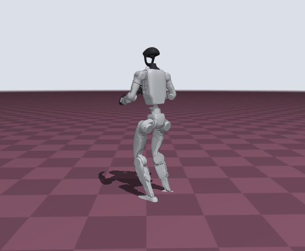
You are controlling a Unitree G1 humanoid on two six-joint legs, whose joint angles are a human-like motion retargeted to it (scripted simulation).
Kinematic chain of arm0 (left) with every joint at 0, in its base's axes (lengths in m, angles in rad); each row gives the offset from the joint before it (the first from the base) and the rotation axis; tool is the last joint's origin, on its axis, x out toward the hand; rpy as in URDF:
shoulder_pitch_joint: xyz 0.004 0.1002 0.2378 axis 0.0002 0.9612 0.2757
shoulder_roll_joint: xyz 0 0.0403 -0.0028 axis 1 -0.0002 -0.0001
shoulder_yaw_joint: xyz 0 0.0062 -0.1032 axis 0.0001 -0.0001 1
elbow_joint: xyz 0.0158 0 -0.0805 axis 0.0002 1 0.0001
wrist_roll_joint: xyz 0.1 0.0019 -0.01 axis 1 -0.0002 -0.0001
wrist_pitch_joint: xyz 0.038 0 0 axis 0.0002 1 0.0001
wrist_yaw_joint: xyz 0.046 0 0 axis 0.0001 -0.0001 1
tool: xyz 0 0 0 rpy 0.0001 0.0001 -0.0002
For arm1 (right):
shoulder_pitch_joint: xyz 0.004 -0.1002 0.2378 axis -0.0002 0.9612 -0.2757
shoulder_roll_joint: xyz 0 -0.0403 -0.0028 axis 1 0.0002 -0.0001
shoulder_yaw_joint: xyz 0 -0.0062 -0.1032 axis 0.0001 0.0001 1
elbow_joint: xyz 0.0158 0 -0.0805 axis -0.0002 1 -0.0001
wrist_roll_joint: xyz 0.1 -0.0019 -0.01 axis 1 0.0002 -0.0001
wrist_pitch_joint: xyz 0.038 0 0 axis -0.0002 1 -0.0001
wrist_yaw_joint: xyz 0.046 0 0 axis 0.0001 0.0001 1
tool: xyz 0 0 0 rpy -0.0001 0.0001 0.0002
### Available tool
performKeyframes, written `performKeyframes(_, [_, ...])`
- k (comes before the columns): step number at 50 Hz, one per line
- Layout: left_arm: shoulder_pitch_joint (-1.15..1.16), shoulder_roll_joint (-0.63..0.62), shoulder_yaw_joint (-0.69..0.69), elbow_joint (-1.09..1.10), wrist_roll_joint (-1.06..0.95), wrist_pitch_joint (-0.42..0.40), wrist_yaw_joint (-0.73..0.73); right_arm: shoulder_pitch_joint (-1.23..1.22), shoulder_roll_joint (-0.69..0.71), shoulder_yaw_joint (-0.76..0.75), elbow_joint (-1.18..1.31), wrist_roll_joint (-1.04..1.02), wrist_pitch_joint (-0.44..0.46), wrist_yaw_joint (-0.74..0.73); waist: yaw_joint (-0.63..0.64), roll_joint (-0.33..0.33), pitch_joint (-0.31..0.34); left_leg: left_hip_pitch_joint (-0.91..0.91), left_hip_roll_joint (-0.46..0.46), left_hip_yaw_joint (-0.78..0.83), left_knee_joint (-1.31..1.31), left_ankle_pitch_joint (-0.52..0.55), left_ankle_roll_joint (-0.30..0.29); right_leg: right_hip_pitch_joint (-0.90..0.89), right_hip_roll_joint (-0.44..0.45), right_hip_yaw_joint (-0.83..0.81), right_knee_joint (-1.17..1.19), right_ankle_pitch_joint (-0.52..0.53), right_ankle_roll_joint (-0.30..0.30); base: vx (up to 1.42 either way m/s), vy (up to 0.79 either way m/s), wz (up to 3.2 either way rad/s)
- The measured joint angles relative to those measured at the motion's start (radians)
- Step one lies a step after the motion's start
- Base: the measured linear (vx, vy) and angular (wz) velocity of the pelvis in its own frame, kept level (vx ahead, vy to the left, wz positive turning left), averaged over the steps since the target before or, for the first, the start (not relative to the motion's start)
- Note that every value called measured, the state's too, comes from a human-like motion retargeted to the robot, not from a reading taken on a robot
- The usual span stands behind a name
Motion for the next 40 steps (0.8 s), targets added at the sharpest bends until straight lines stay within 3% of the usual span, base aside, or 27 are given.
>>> performKeyframes(3, [0.021, -0.014, -0.04, 0.018, 0.011, 0.016, -0.044, -0.002, 0.007, 0.038, 0.036, 0.014, 0.022, 0.037, -0.011, 0.003, 0.007, 0.006, 0.003, 0.014, 0.023, -0.004, 0.001, -0.007, 0.018, 0.019, 0.041, -0.004, 0.014, 0.08, 0.05, -1.18])
performKeyframes(12, [0.124, -0.039, -0.073, 0.071, 0.025, 0.063, -0.174, -0.053, 0.056, 0.075, 0.17, 0.06, 0.083, 0.119, 0.023, -0.032, -0.008, 0.115, -0.038, 0.082, -0.118, 0.014, 0.03, 0.007, -0.038, 0.029, 0.015, -0.003, 0.072, 0.12, 0.09, -0.93])
performKeyframes(25, [0.256, 0.005, -0.01, 0.211, 0.058, 0.103, -0.245, -0.071, 0.077, 0.042, 0.424, 0.086, 0.124, 0.161, 0.088, -0.092, 0.027, 0.247, -0.13, 0.166, -0.331, 0.108, 0.062, -0.042, -0.091, -0.059, 0.107, 0.013, 0.072, 0.03, 0.06, -0.59])
performKeyframes(28, [0.276, 0.006, 0.019, 0.279, 0.056, 0.112, -0.237, -0.053, 0.081, 0.01, 0.518, 0.088, 0.13, 0.143, 0.099, -0.101, 0.041, 0.27, -0.152, 0.222, -0.367, 0.148, 0.072, -0.099, -0.197, -0.209, 0.193, -0.012, 0.072, -0.13, 0.21, -1.2])
performKeyframes(33, [0.288, -0.007, 0.079, 0.431, 0.04, 0.129, -0.202, -0.02, 0.081, -0.09, 0.746, 0.102, 0.139, 0.067, 0.118, -0.131, 0.048, 0.3, -0.214, 0.302, -0.415, 0.177, 0.1, -0.166, -0.525, -0.558, 0.425, -0.144, -0.079, -0.07, 0.15, -1.08])
performKeyframes(35, [0.283, -0.014, 0.102, 0.5, 0.028, 0.132, -0.183, -0.014, 0.086, -0.145, 0.842, 0.116, 0.137, 0.026, 0.109, -0.148, 0.049, 0.314, -0.244, 0.303, -0.435, 0.191, 0.109, -0.169, -0.59, -0.587, 0.477, -0.167, -0.096, -0.02, 0.04, -0.28])
performKeyframes(40, [0.243, -0.026, 0.146, 0.657, -0.011, 0.121, -0.147, -0.031, 0.099, -0.269, 1.067, 0.181, 0.117, -0.056, 0.101, -0.178, 0.054, 0.375, -0.299, 0.292, -0.541, 0.252, 0.126, -0.142, -0.635, -0.588, 0.471, -0.192, -0.09, 0.0, 0.0, -0.35])
